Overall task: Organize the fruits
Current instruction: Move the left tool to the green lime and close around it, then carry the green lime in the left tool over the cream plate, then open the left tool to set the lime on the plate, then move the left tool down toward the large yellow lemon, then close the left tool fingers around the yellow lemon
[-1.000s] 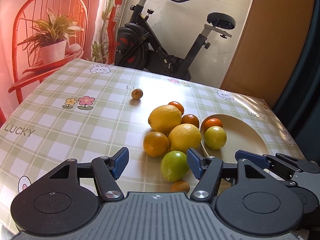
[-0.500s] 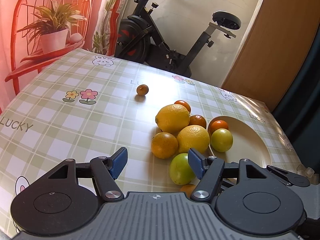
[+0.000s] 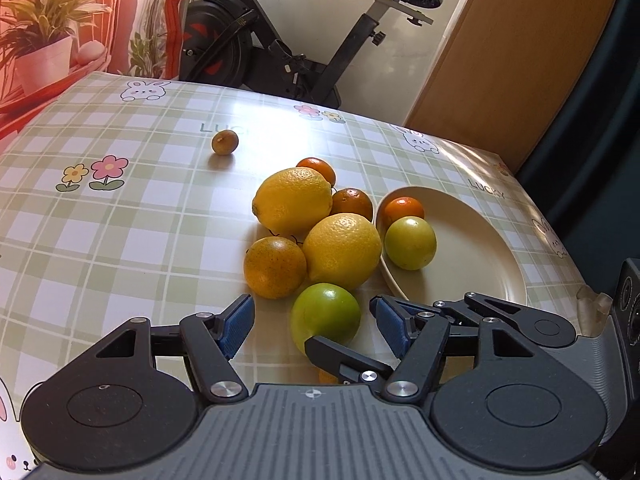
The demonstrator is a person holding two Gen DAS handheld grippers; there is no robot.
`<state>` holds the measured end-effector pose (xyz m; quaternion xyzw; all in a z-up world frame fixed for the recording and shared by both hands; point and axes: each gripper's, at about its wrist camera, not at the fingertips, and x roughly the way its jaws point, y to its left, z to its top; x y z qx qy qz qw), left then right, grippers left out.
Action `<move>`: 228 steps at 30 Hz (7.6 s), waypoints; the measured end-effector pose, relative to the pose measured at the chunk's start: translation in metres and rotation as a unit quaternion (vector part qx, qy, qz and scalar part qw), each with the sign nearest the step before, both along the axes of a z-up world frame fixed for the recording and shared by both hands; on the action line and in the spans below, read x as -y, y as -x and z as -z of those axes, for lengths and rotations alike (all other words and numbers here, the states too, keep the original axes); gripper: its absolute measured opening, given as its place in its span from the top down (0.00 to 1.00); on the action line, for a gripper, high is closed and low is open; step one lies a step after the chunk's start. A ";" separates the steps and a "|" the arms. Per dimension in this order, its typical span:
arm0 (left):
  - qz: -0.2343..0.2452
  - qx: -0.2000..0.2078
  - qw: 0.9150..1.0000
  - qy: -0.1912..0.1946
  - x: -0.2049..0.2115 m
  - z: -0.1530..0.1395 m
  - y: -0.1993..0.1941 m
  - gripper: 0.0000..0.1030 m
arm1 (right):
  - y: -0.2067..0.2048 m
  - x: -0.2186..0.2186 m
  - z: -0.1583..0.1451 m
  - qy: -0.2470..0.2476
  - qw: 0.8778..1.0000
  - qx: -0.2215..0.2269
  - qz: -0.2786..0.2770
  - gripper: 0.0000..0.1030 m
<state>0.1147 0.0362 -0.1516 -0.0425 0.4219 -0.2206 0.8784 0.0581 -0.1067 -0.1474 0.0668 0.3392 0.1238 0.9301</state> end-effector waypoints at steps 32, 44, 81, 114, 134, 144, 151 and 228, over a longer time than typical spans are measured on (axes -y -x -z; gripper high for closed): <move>0.020 0.001 1.000 0.007 0.016 0.005 0.003 0.54 | -0.010 0.004 0.010 -0.030 0.999 -0.013 -0.007 0.51; 0.051 0.039 0.998 -0.018 0.051 -0.014 0.011 0.53 | 0.010 0.023 -0.009 -0.046 0.998 0.017 0.036 0.51; 0.092 0.034 0.989 -0.112 0.124 -0.002 -0.012 0.52 | 0.013 0.083 0.015 -0.099 0.988 0.020 0.118 0.52; 0.040 0.055 0.995 -0.072 0.097 -0.022 -0.008 0.46 | 0.017 0.082 0.009 -0.073 0.989 0.032 0.121 0.36; -0.018 0.053 0.998 -0.038 0.020 -0.030 0.010 0.46 | 0.032 0.055 -0.012 -0.034 0.994 0.057 0.087 0.36; -0.037 0.056 0.998 -0.021 -0.007 -0.031 0.007 0.46 | 0.032 0.038 -0.016 -0.013 0.996 0.057 0.064 0.36; -0.030 0.072 0.997 -0.019 -0.016 -0.038 -0.001 0.46 | 0.028 0.031 -0.017 0.003 0.997 0.054 0.056 0.36; 0.073 0.005 0.997 0.029 0.019 0.001 -0.047 0.47 | -0.034 0.003 -0.004 0.092 0.995 0.003 -0.050 0.38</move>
